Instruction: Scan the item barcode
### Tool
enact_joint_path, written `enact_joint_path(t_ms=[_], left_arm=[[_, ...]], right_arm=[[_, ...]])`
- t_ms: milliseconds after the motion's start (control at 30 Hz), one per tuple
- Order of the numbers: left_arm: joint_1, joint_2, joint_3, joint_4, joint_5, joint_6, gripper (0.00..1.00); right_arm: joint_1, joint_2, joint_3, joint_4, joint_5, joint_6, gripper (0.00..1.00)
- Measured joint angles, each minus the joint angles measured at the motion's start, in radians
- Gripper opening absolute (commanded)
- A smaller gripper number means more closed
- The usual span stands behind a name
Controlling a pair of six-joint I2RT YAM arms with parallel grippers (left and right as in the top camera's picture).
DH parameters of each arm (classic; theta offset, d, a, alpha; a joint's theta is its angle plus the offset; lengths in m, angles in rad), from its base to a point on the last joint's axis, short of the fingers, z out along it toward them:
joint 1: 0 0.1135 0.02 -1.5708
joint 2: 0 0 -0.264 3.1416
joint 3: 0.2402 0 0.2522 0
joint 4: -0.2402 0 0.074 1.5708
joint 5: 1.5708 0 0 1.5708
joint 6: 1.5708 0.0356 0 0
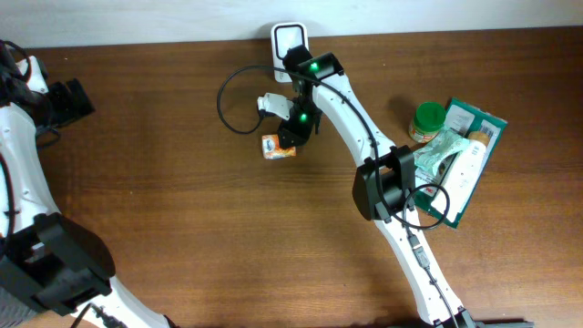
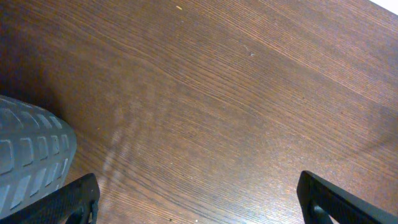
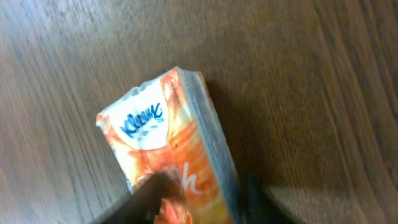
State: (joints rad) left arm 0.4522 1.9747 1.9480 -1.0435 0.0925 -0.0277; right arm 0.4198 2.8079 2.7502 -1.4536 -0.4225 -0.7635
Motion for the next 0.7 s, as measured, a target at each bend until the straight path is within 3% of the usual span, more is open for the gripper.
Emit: enact_joint_path(t_ms=[67, 300, 467, 700], left_arm=[[0.000, 0.000, 0.000, 0.000, 0.000, 0.000, 0.99], [0.000, 0.000, 0.000, 0.000, 0.000, 0.000, 0.99], [0.001, 0.000, 0.000, 0.000, 0.000, 0.000, 0.99], [0.001, 0.000, 0.000, 0.000, 0.000, 0.000, 0.99]], right_arm=[[0.000, 0.000, 0.000, -0.002, -0.003, 0.048, 0.04], [0.000, 0.000, 0.062, -0.046, -0.064, 0.433, 0.04], [-0.044, -0.018, 0.192, -0.220, -0.457, 0.510, 0.04], [-0.250, -0.082, 0.240, -0.239, -0.922, 0.675, 0.04]])
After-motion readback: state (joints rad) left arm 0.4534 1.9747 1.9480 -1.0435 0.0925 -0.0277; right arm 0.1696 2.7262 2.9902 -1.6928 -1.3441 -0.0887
